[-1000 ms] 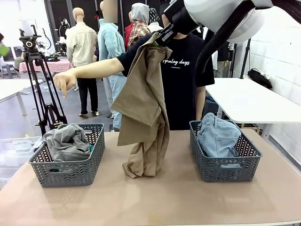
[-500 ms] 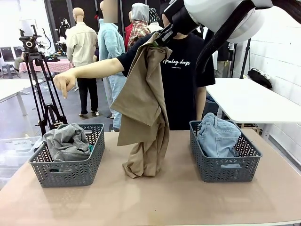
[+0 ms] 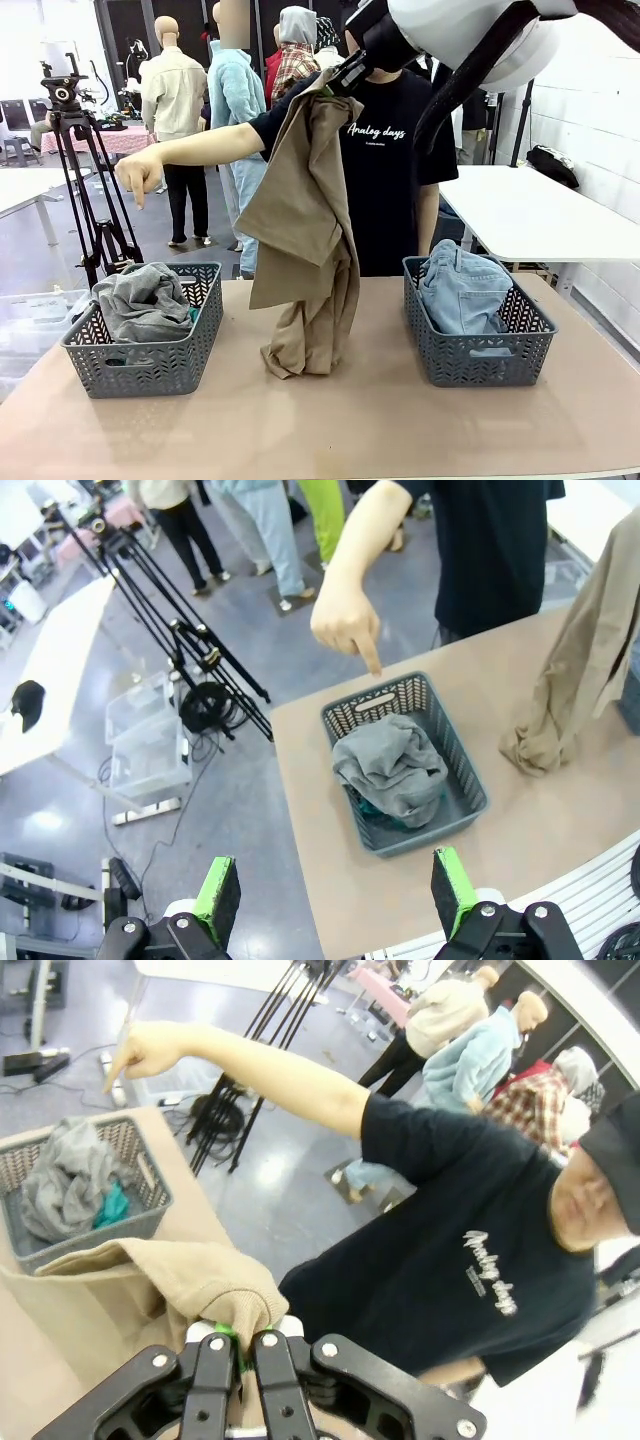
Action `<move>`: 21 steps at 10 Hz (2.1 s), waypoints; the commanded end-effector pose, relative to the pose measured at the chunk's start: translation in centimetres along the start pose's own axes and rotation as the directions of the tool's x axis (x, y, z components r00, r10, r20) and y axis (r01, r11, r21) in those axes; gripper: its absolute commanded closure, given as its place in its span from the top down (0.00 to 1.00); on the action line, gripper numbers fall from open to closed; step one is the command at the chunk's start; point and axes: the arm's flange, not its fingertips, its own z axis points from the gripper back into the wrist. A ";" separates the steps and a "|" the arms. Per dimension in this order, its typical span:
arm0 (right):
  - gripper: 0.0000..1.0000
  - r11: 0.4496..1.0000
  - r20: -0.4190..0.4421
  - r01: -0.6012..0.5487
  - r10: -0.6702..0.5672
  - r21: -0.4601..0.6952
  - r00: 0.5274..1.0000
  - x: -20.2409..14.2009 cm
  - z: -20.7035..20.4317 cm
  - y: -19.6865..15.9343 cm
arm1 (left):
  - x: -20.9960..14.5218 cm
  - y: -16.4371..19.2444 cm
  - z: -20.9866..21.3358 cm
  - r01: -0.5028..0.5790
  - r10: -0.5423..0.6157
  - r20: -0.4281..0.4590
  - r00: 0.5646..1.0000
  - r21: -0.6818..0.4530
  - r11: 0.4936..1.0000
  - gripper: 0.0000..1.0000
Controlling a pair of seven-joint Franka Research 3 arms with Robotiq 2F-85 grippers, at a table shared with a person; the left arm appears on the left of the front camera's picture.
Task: Sort the tops and bottoms.
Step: Sort the clothes according to human instructions.
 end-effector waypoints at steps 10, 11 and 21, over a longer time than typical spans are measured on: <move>0.00 0.878 0.597 -0.457 0.445 -0.143 0.667 21.7 -2.0 -1.2 | 0.4 0.1 0.2 0.004 -0.004 0.006 1.000 -0.005 1.000 1.00; 0.00 0.867 0.621 -0.473 0.459 -0.157 0.636 23.1 -1.7 -1.1 | 0.4 0.1 0.2 0.004 -0.004 0.006 1.000 -0.005 1.000 1.00; 0.00 0.905 0.867 -0.355 0.361 -0.237 0.344 30.1 -5.4 -3.0 | 0.4 0.1 0.2 0.004 -0.004 0.006 1.000 -0.005 1.000 1.00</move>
